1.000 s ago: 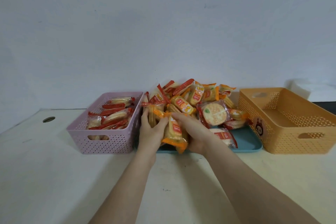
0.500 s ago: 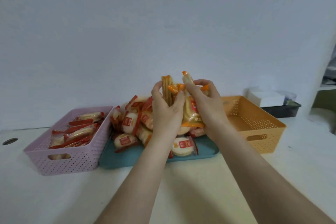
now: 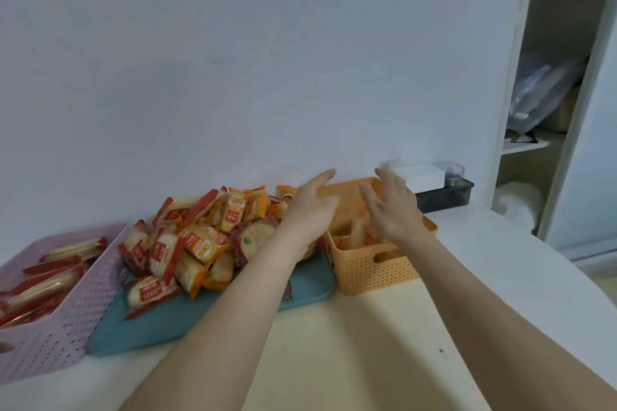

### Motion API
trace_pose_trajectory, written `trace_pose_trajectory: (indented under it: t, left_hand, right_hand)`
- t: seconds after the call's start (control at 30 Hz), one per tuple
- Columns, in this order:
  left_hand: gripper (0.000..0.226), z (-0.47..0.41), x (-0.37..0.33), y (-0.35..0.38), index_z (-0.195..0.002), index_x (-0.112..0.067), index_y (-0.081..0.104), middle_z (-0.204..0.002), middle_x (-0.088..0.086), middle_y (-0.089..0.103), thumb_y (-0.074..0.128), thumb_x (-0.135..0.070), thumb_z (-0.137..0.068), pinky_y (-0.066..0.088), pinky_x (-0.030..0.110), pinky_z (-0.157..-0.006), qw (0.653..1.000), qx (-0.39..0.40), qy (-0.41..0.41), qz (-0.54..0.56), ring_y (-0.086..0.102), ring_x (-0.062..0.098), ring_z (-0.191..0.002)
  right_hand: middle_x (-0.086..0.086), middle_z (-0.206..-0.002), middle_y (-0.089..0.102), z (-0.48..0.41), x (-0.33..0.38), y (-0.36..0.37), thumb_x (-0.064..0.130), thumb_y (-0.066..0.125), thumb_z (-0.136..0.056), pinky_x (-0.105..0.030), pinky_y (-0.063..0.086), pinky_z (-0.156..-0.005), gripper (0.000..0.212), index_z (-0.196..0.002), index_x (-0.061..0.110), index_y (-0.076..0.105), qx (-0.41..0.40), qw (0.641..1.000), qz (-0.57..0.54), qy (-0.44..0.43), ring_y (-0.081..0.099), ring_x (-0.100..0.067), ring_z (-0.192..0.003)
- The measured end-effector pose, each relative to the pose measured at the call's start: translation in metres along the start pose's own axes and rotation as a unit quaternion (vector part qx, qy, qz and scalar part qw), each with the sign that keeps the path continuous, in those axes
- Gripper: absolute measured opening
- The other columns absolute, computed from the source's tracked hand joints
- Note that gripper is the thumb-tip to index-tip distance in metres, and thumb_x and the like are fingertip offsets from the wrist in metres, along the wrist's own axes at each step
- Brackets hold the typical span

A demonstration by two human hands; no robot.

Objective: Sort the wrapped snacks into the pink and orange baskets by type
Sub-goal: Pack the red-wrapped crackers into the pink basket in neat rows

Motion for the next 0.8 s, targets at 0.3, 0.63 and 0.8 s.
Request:
trace_pose_trajectory:
  t: [0.3, 0.63, 0.8]
  left_hand:
    - [0.037, 0.067, 0.034, -0.106, -0.066, -0.033, 0.068, -0.087, -0.014, 0.071, 0.051, -0.005, -0.082, 0.053, 0.035, -0.082, 0.976, -0.140, 0.027, -0.166, 0.066, 0.011, -0.087]
    - [0.028, 0.105, 0.134, -0.200, -0.110, -0.028, 0.067, -0.117, -0.002, 0.067, 0.052, -0.016, -0.089, 0.047, 0.031, -0.084, 0.915, -0.151, -0.122, -0.354, 0.060, 0.022, -0.108]
    - [0.063, 0.100, 0.167, -0.185, -0.146, -0.033, 0.028, -0.157, -0.001, 0.023, 0.051, -0.019, -0.089, 0.035, 0.051, -0.107, 0.892, -0.067, -0.132, -0.426, 0.022, 0.029, -0.141]
  right_hand:
    - [0.000, -0.102, 0.070, 0.049, 0.084, 0.042, 0.017, 0.055, -0.090, -0.029, 0.048, -0.080, 0.021, -0.104, 0.016, 0.070, 0.091, 0.985, -0.075, -0.124, 0.062, -0.013, -0.094]
    - [-0.004, -0.135, 0.049, 0.091, 0.079, 0.152, 0.032, 0.054, -0.090, -0.046, 0.041, -0.100, 0.047, -0.135, 0.027, 0.044, 0.267, 0.948, 0.154, -0.079, 0.039, -0.028, -0.126]
    - [-0.001, -0.139, 0.047, 0.097, 0.101, 0.169, 0.036, 0.045, -0.094, -0.054, 0.029, -0.104, 0.045, -0.139, 0.035, 0.038, 0.250, 0.942, 0.186, -0.125, 0.035, -0.028, -0.130]
Point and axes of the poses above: each hand's wrist, its own z-axis away from the middle knuckle, its own y-axis out of the palm, x = y × z, the point moved 7 cm from there along -z, towards the middle knuckle
